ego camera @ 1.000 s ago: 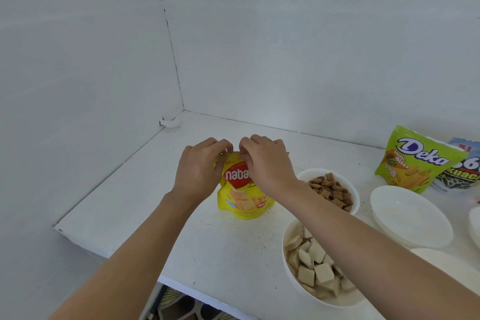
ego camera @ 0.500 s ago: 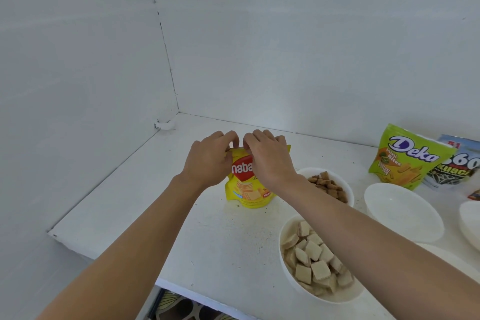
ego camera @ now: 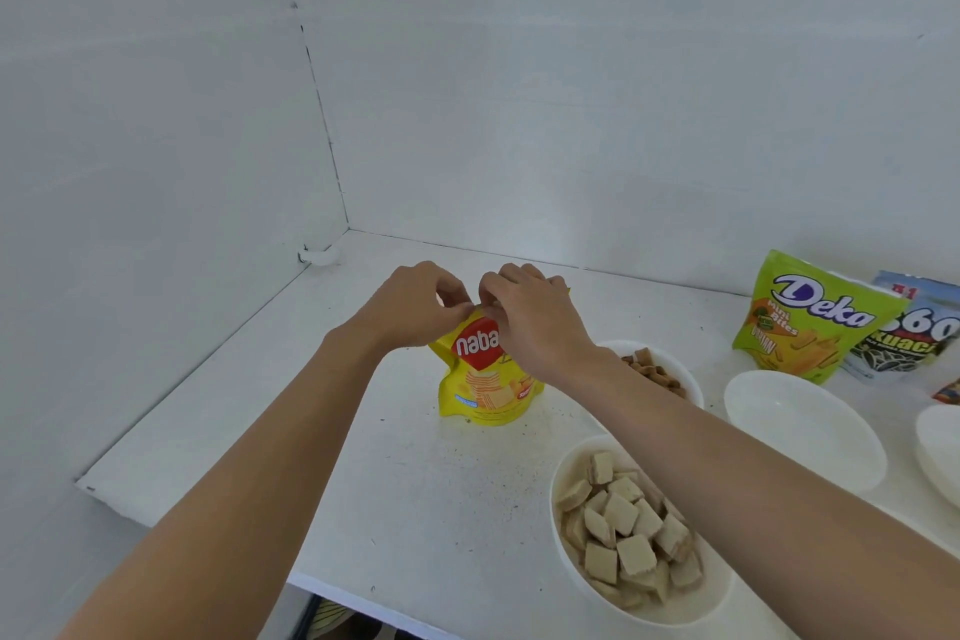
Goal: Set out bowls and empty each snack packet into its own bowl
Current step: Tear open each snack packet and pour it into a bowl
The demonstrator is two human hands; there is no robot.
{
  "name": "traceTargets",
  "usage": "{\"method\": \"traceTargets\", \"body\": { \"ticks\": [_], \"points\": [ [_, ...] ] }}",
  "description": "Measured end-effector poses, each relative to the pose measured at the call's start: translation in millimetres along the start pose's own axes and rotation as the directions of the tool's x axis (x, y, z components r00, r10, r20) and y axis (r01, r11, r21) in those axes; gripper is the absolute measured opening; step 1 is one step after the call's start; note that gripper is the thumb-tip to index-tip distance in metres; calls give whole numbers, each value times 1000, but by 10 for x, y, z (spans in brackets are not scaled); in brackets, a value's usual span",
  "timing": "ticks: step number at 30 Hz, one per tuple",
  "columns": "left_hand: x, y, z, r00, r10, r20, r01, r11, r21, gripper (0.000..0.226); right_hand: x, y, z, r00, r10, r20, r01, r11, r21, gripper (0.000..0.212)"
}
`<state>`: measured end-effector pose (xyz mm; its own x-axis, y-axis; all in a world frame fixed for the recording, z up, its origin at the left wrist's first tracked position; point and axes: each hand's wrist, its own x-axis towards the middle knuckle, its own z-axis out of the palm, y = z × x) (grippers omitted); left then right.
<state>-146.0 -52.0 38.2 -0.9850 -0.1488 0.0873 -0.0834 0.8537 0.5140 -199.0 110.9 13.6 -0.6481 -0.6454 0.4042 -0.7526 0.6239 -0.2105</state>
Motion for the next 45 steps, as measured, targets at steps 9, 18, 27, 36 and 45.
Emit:
{"method": "traceTargets", "body": {
  "ticks": [9,18,27,36,45],
  "points": [
    [78,-52,-137,985,-89,149,109,985,-133,14,90,-65,-107,987,-96,130,103,994,-44,6],
    [103,-89,-188,967,-67,244,121,970,-210,16,133,25,-118,981,-151,124,150,989,12,7],
    [73,-77,-38,998,65,-4,-65,997,-47,13,79,58,13,990,-140,1,140,988,62,4],
    [102,-146,-202,984,58,170,-61,998,11,14,73,141,26,985,-171,30,170,985,29,7],
    [122,-89,-266,962,141,232,-137,990,-33,13,94,190,41,987,-157,23,153,978,144,6]
  ]
}}
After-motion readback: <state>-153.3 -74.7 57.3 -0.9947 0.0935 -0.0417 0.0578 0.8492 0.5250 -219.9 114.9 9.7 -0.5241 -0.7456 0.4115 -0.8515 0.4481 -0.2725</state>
